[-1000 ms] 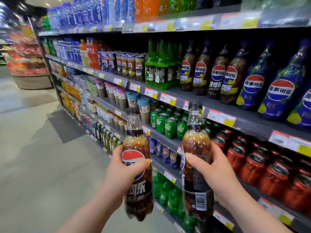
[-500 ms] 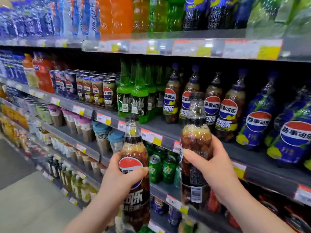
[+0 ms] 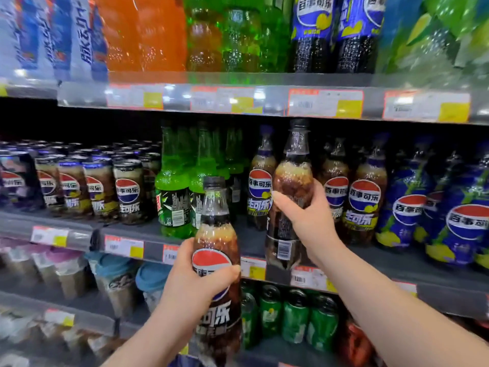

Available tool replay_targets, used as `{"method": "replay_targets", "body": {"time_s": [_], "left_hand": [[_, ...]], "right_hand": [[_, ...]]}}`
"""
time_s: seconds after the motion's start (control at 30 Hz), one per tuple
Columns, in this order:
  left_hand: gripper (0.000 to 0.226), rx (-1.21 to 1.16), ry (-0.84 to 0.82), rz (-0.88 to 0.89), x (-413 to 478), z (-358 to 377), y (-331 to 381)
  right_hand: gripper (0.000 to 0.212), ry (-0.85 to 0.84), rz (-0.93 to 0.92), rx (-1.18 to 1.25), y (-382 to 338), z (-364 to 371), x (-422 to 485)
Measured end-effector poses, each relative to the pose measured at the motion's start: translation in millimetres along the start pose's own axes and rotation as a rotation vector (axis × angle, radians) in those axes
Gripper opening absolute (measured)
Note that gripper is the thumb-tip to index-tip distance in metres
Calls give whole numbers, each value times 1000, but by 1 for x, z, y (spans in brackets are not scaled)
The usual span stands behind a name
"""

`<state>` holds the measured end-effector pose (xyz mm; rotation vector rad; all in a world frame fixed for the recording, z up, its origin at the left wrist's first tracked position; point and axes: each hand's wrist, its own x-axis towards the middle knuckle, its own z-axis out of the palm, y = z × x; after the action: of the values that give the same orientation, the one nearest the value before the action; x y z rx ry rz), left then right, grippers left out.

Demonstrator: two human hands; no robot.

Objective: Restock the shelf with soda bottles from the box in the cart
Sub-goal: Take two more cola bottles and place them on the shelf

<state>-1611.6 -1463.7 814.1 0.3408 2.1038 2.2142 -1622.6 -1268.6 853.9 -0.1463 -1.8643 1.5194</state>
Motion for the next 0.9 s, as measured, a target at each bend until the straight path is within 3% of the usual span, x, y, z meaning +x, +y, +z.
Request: {"method": "replay_targets", "body": {"time_s": [0.07, 0.17, 0.4, 0.57, 0.67, 0.77, 0.83, 0.9], "left_hand": [[64, -10, -24, 0, 6, -5, -2], [102, -5, -41, -30, 15, -10, -6], [67, -49, -36, -44, 29, -16, -8], [58, -78, -39, -47, 31, -16, -11], [63, -87, -41, -50, 33, -17, -14], [92, -57, -60, -52, 36, -17, -20], [105, -40, -79, -66, 35, -17, -21], [97, -39, -93, -77, 35, -16, -20]], "right_hand": [[79, 22, -10, -5, 2, 11, 13], [80, 36, -20, -45, 4, 25, 31], [60, -64, -18, -19, 27, 42, 38], [64, -110, -12, -61, 30, 39, 35], [76, -92, -1, -173, 34, 32, 31], [98, -55, 22, -329, 39, 32, 24], [89, -38, 53, -296, 42, 33, 21], [72, -80, 96, -204, 42, 29, 22]]}}
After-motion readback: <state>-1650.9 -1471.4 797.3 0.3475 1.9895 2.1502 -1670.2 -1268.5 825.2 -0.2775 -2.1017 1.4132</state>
